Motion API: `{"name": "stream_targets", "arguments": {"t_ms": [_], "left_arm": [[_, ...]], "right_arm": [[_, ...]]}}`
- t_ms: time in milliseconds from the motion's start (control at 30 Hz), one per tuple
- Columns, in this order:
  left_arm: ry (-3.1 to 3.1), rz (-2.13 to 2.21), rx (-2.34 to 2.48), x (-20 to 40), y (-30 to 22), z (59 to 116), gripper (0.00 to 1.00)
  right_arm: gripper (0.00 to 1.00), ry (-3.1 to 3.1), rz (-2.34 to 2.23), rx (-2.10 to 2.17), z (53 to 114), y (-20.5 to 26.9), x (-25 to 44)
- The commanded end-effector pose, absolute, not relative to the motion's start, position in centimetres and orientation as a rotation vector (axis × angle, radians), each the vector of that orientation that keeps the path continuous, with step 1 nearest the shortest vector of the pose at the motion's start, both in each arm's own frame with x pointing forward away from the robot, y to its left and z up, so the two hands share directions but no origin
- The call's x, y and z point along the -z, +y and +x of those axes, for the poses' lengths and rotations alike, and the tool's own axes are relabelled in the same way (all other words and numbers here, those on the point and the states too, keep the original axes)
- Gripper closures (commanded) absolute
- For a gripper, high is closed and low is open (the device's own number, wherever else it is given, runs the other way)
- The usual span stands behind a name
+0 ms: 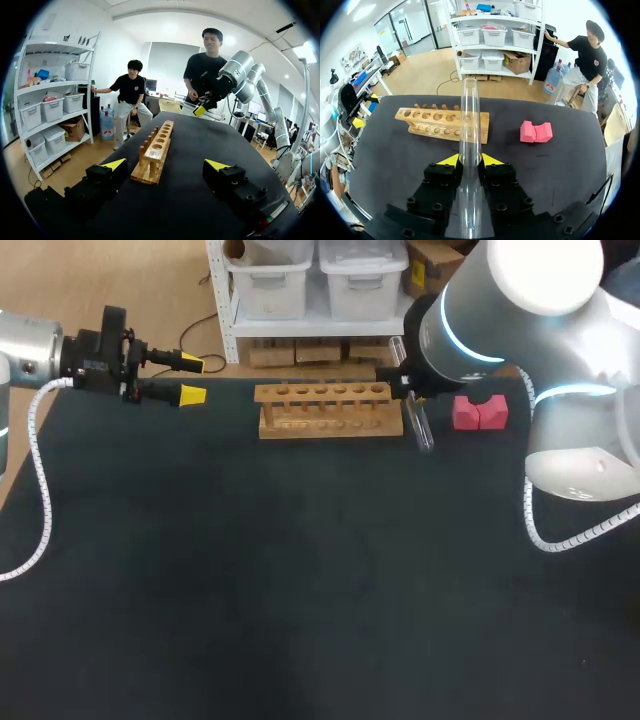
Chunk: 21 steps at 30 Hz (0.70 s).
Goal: Grasp the test tube, adjust it, and insert it.
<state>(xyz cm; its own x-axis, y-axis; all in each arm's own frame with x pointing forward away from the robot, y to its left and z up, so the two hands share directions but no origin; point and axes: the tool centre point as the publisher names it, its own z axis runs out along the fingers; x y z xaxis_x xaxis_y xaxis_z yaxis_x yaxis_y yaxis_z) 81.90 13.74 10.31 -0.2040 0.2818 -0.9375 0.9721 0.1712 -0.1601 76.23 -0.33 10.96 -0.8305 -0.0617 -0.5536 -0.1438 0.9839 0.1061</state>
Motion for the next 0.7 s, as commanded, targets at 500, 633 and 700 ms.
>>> {"name": "stream_targets", "arguments": {"t_ms": [500,633,700], "left_arm": [[1.635,1.220,1.073,-10.2,13.8,81.9,0.00],[1.635,1.220,1.073,-10.2,13.8,81.9,0.00],[1.635,1.220,1.073,-10.2,13.8,81.9,0.00]], "right_arm": [[1.00,2.590,-0.141,0.038,78.8,2.9,-7.8],[1.00,2.597,-0.141,0.030,79.1,3.3,-7.1],[1.00,2.599,-0.143,0.030,79.3,3.3,-6.8]]}}
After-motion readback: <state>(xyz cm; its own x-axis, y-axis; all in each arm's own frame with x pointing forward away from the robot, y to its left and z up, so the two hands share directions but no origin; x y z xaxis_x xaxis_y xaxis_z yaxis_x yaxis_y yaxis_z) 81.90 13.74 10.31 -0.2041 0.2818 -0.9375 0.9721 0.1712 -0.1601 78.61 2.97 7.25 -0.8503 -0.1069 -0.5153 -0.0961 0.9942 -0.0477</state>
